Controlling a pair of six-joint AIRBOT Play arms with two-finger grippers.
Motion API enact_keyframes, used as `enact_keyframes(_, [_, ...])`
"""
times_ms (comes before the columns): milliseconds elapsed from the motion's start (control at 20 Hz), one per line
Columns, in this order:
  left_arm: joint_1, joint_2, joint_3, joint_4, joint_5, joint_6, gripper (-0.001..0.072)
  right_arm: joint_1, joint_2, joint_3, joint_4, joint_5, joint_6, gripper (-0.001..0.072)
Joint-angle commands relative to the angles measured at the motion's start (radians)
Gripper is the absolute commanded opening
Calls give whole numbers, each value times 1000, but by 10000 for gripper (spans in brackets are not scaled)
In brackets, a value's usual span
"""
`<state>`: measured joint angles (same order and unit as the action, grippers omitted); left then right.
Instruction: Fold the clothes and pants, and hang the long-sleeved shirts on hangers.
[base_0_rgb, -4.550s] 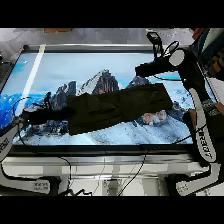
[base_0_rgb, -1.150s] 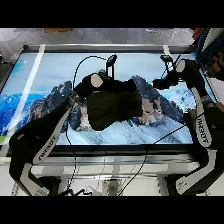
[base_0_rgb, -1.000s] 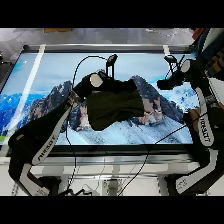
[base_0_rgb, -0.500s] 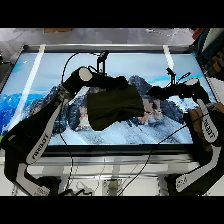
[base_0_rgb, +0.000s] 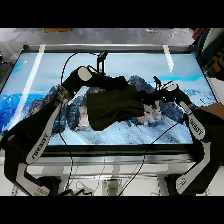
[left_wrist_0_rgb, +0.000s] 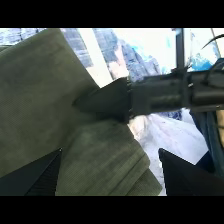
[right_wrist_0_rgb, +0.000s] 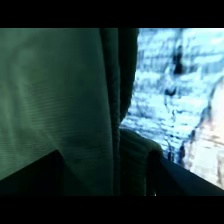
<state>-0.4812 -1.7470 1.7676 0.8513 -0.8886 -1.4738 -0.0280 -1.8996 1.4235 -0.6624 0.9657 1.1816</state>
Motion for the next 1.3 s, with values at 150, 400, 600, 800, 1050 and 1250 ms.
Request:
enact_keyframes(150, [1, 1, 0, 1, -3, 1, 701, -5, -19, 0, -131, 43, 136, 618])
enact_keyframes(400, [1, 1, 0, 1, -3, 1, 701, 74, -26, 0, -116, 136, 134, 611])
enact_keyframes(600, [6, 1, 0, 1, -3, 1, 701, 193, -26, 0, -58, 95, 55, 541])
enact_keyframes(800, [39, 2, 0, 2, -5, 5, 701, 262, -23, 0, -24, 36, -26, 298])
enact_keyframes(1050, [138, 50, 0, 1, -18, 69, 701, 166, 15, 0, -61, 87, -62, 542])
enact_keyframes(1250, [184, 84, 0, 1, -18, 69, 701, 83, 21, 0, -66, 174, -11, 574])
